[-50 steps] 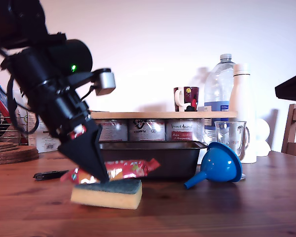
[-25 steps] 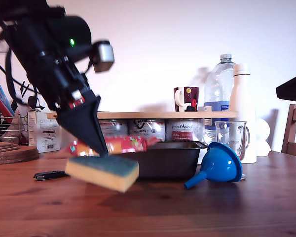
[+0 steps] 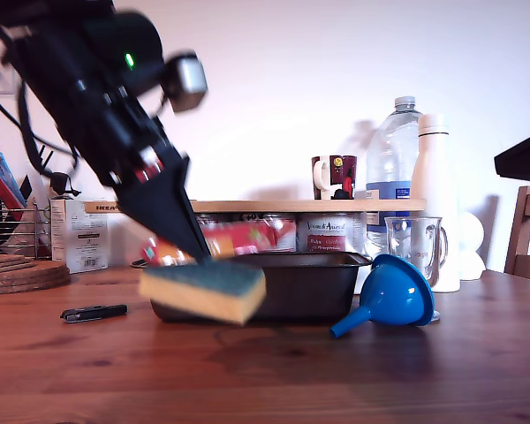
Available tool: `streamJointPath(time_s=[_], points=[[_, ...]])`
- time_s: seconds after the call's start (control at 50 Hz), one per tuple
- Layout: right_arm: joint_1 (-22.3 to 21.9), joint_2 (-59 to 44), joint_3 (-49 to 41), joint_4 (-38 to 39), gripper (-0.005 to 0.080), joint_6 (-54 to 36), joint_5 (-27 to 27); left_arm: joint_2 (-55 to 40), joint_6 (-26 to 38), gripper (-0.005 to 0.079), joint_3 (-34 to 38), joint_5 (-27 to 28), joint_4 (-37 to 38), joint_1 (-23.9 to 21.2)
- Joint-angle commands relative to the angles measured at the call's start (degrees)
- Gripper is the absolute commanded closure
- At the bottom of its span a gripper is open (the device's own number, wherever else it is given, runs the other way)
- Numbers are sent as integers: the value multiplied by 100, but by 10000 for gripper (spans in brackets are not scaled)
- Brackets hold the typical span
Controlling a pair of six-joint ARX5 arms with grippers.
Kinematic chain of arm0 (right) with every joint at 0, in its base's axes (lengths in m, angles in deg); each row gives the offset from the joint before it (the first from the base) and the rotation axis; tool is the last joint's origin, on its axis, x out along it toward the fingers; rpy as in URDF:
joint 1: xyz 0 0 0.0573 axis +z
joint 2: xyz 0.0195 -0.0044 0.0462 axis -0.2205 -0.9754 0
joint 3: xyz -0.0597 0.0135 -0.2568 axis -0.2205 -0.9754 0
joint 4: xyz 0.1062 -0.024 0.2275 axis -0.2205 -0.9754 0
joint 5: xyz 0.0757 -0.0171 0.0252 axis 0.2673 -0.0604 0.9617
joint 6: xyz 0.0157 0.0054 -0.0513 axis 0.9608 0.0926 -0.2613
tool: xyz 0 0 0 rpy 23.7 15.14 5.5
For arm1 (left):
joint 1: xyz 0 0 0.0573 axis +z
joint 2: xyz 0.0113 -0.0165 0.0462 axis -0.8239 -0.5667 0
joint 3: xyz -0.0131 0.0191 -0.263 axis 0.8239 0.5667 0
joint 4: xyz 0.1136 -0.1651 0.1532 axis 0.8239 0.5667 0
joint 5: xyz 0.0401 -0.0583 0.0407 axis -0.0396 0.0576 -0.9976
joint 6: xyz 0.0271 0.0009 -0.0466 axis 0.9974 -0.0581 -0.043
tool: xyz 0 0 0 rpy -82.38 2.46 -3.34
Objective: Pick up the snack bar and place it on the shelf at the back
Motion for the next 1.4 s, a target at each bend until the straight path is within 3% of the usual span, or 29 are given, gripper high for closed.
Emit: streamJointPath(time_s=[0.0, 0.4, 1.04, 1.2, 1.38], points=[[22, 26, -83, 46, 765, -26, -2, -245, 0, 516, -11, 68, -103, 7], [22, 26, -83, 48, 765, -101, -4, -739, -24, 521, -11, 354, -433, 7], [22, 26, -83, 50, 765, -153, -7, -977, -9, 521, -11, 232, -656, 4], [22, 26, -83, 50, 765, -153, -9, -977, -11, 435, -13, 177, -636, 7], [22, 26, -83, 48, 765, -153, -9, -977, -11, 442, -13, 175, -555, -11]])
